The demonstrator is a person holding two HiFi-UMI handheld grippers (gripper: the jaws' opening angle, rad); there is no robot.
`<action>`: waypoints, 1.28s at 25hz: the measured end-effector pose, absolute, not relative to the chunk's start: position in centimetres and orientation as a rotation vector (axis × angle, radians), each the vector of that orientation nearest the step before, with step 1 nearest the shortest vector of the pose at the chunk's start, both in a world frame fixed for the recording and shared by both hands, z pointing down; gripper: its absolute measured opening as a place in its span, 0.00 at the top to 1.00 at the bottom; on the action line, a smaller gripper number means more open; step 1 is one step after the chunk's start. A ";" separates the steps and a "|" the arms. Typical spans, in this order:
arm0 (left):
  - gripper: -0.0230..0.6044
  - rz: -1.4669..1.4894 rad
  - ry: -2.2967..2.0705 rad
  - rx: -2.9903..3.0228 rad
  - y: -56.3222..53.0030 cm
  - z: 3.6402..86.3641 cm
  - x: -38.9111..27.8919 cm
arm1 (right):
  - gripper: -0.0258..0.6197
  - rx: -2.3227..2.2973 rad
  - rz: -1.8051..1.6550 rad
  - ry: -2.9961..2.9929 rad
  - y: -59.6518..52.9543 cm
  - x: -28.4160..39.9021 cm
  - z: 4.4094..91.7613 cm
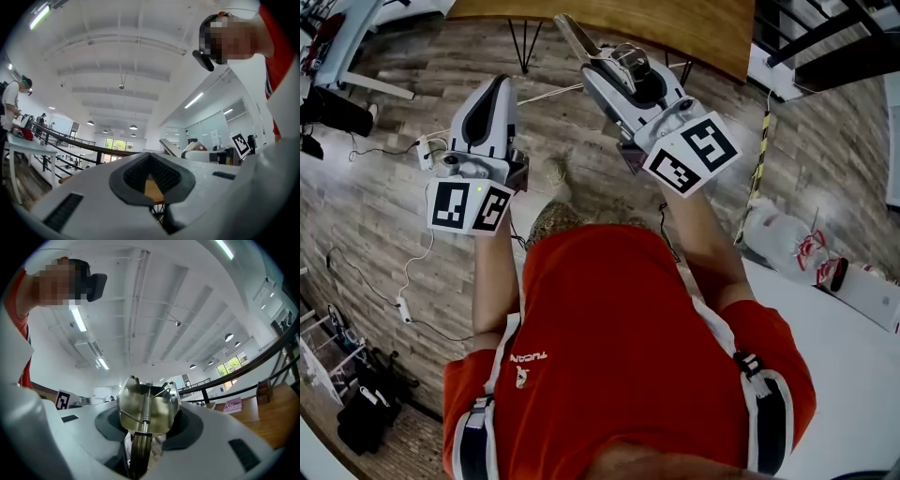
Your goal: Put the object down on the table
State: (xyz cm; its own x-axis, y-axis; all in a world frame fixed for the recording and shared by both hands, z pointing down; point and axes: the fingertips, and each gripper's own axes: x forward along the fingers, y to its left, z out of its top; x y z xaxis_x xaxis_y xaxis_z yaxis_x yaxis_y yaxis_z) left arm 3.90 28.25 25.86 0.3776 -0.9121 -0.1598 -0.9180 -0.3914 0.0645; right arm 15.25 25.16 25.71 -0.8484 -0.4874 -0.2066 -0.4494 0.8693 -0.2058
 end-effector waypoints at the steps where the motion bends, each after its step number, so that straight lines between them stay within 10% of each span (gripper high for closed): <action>1: 0.95 0.268 1.710 -2.580 27.5 25.9 3.4 | 0.68 -0.715 -0.215 2.795 24.5 14.7 25.8; 32: 0.95 0.196 1.541 -2.754 -6.1 29.8 -14.9 | 0.69 -1.103 -0.199 2.909 -8.2 -3.6 32.0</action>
